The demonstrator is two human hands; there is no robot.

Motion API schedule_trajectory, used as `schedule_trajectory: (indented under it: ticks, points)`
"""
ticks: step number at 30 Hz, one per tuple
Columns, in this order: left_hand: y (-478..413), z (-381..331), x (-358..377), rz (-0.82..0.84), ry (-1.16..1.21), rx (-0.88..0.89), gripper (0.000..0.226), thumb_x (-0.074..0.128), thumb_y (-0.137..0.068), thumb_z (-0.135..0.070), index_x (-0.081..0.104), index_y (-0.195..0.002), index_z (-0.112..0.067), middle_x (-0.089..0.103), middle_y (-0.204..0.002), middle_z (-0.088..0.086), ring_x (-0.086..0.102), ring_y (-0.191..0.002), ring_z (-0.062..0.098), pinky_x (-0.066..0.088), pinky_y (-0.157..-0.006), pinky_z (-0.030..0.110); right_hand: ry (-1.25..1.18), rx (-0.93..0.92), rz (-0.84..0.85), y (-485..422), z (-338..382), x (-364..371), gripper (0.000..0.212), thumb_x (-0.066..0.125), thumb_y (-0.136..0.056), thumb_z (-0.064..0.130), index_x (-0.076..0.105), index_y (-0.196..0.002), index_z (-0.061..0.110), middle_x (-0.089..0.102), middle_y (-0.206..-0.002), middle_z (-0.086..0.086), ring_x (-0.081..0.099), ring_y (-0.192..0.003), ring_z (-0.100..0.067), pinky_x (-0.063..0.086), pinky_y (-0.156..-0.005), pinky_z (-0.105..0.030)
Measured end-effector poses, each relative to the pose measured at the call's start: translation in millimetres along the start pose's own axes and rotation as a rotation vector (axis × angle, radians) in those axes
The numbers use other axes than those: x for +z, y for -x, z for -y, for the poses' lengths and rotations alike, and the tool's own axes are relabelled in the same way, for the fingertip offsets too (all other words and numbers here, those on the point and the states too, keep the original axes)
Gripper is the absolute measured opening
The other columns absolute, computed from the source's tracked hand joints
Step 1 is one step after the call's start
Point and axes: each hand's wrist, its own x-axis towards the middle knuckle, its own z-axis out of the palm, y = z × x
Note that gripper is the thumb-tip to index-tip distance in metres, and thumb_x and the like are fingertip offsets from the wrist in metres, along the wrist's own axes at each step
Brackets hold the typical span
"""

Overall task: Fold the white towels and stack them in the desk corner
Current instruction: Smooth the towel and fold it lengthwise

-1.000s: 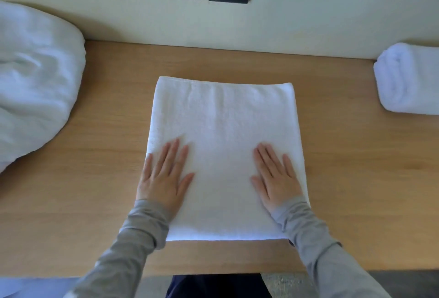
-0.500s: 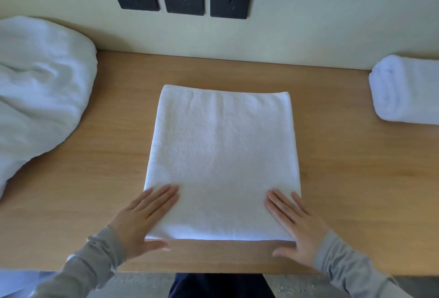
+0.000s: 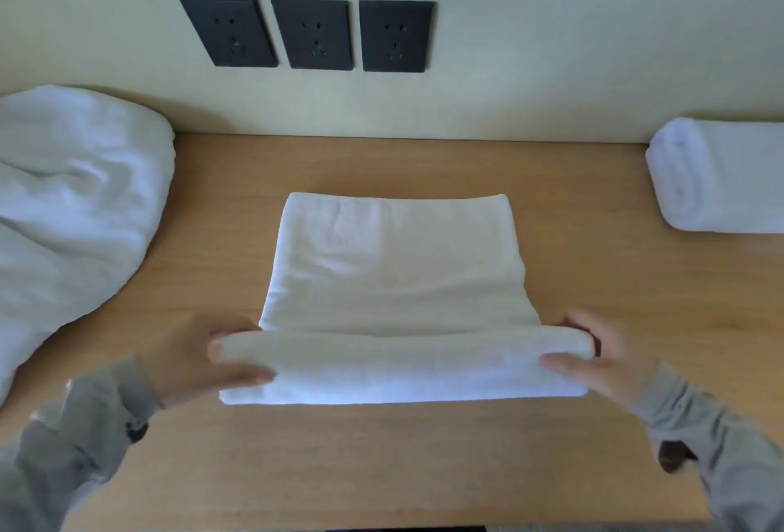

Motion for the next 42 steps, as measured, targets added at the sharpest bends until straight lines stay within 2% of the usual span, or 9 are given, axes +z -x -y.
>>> schedule_trajectory:
  ticks: [4, 7, 10, 13, 15, 22, 34, 39, 42]
  points:
    - [-38, -31, -14, -0.281, 0.281, 0.028, 0.036, 0.063, -0.065, -0.054, 0.066, -0.069, -0.018, 0.062, -0.063, -0.007, 0.056, -0.06, 0.001, 0.044, -0.056, 0.015, -0.293, 0.013, -0.237, -44, 25, -16, 0.016, 0.064, -0.082, 0.009, 0.054, -0.07, 0.005, 0.059, -0.058, 0.001, 0.058, -0.054, -0.008, 0.045, -0.047, -0.02]
    - [-87, -31, -11, -0.586, 0.474, -0.217, 0.028, 0.06, -0.084, -0.049, 0.062, -0.07, -0.025, 0.059, -0.071, -0.008, 0.054, -0.071, 0.009, 0.041, -0.072, 0.028, -0.367, 0.042, -0.433, -90, 34, -14, 0.015, 0.064, -0.085, 0.01, 0.052, -0.076, 0.014, 0.056, -0.067, 0.002, 0.057, -0.051, 0.001, 0.045, -0.044, -0.016]
    - [-129, -28, -16, -0.674, 0.434, -0.444, 0.061, 0.042, -0.083, -0.068, 0.061, -0.093, -0.011, 0.059, -0.091, 0.007, 0.052, -0.089, 0.028, 0.032, -0.084, 0.033, -0.363, 0.06, -0.54, -133, 32, -9, 0.016, 0.063, -0.087, 0.022, 0.049, -0.095, 0.017, 0.055, -0.079, 0.002, 0.058, -0.061, -0.006, 0.045, -0.046, -0.012]
    - [-157, -28, -21, -0.658, 0.376, -0.548, 0.089, 0.032, -0.075, -0.081, 0.06, -0.105, -0.003, 0.056, -0.111, 0.017, 0.051, -0.102, 0.032, 0.031, -0.092, 0.035, -0.301, 0.158, -0.573, -168, 21, -3, 0.032, 0.06, -0.089, 0.03, 0.048, -0.11, 0.009, 0.055, -0.08, -0.001, 0.055, -0.07, -0.018, 0.046, -0.061, -0.025]
    - [-172, -29, -24, -0.589, 0.335, -0.532, 0.076, 0.037, -0.074, -0.08, 0.059, -0.085, -0.008, 0.052, -0.102, 0.012, 0.048, -0.094, 0.028, 0.029, -0.085, 0.031, -0.298, 0.216, -0.59, -186, 15, 1, 0.033, 0.058, -0.09, 0.03, 0.047, -0.111, 0.006, 0.054, -0.078, -0.001, 0.054, -0.074, -0.021, 0.041, -0.067, -0.028]
    - [-187, -9, -14, -0.46, 0.209, -0.358, 0.028, 0.064, -0.084, -0.04, 0.062, -0.089, -0.013, 0.063, -0.081, 0.005, 0.057, -0.08, 0.024, 0.039, -0.072, 0.028, -0.227, 0.302, -0.66, -208, 2, 7, 0.033, 0.055, -0.092, 0.026, 0.048, -0.114, 0.001, 0.053, -0.091, -0.009, 0.05, -0.082, -0.023, 0.033, -0.072, -0.027]
    - [-209, -3, -3, -0.474, -0.131, -0.419, 0.045, 0.045, -0.088, -0.056, 0.046, -0.11, -0.017, 0.06, -0.105, 0.022, 0.046, -0.081, 0.031, 0.037, -0.072, 0.037, 0.155, 0.449, -0.744, -219, -3, 19, 0.04, 0.044, -0.095, 0.037, 0.046, -0.119, 0.005, 0.057, -0.085, -0.016, 0.05, -0.073, -0.03, 0.034, -0.065, -0.031]
    - [-182, -46, 9, -0.625, -0.512, -0.282, 0.067, 0.034, -0.089, -0.058, 0.018, -0.147, -0.03, 0.031, -0.145, 0.011, 0.036, -0.125, 0.035, 0.037, -0.095, 0.05, 0.41, 0.48, -0.746, -217, 15, 22, 0.033, 0.041, -0.098, 0.027, 0.045, -0.122, 0.005, 0.055, -0.115, -0.022, 0.051, -0.105, -0.038, 0.035, -0.073, -0.038]
    - [-165, -74, 57, -0.462, -0.682, -0.098, 0.072, -0.001, -0.083, -0.067, -0.002, -0.148, -0.036, 0.0, -0.159, 0.0, 0.0, -0.146, 0.023, 0.005, -0.115, 0.046, 0.662, 0.403, -0.742, -211, 30, 15, 0.038, 0.046, -0.094, 0.017, 0.043, -0.132, 0.011, 0.045, -0.134, -0.017, 0.039, -0.124, -0.033, 0.031, -0.096, -0.045]
